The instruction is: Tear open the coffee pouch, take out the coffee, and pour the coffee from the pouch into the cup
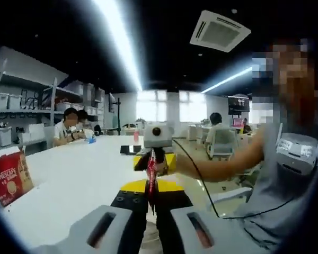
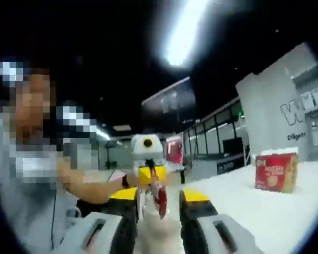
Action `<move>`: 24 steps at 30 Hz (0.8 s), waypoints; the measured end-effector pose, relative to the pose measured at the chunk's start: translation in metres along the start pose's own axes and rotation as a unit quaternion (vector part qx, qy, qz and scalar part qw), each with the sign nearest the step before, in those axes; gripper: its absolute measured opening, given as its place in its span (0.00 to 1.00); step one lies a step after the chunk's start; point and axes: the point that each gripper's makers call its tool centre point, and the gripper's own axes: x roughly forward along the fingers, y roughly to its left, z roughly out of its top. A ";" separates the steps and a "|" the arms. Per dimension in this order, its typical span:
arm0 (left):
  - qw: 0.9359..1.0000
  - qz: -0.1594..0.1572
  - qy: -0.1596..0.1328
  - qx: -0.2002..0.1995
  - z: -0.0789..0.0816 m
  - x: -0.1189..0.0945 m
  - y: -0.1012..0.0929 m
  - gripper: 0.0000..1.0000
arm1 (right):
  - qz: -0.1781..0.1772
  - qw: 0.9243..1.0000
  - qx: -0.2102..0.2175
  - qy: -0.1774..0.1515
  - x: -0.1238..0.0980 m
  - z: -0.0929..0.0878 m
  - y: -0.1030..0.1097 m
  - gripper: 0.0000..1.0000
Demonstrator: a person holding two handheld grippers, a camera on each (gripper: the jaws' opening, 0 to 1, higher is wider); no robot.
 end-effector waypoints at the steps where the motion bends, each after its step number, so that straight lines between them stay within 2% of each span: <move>1: 1.000 -0.004 -0.008 -0.005 0.000 0.001 0.000 0.06 | 0.000 1.000 -0.003 -0.011 0.002 0.001 0.002 0.28; 4: 1.000 -0.009 -0.020 -0.004 0.001 0.003 -0.003 0.06 | -0.008 0.998 0.001 -0.056 0.013 0.007 0.006 0.23; 8: 0.998 -0.015 -0.056 -0.014 0.008 0.002 -0.005 0.06 | -0.012 0.996 0.005 -0.093 0.023 0.010 0.009 0.18; 11: 0.998 -0.016 -0.063 -0.021 0.005 0.002 -0.003 0.06 | -0.020 0.993 0.012 -0.115 0.025 0.009 0.006 0.13; 19: 0.996 -0.024 -0.075 -0.036 0.003 0.002 -0.001 0.07 | -0.017 0.992 0.023 -0.121 0.025 0.009 0.007 0.11; 24: 0.995 -0.023 -0.094 -0.039 0.006 0.005 -0.001 0.11 | -0.026 0.994 0.001 -0.104 0.027 0.015 0.006 0.10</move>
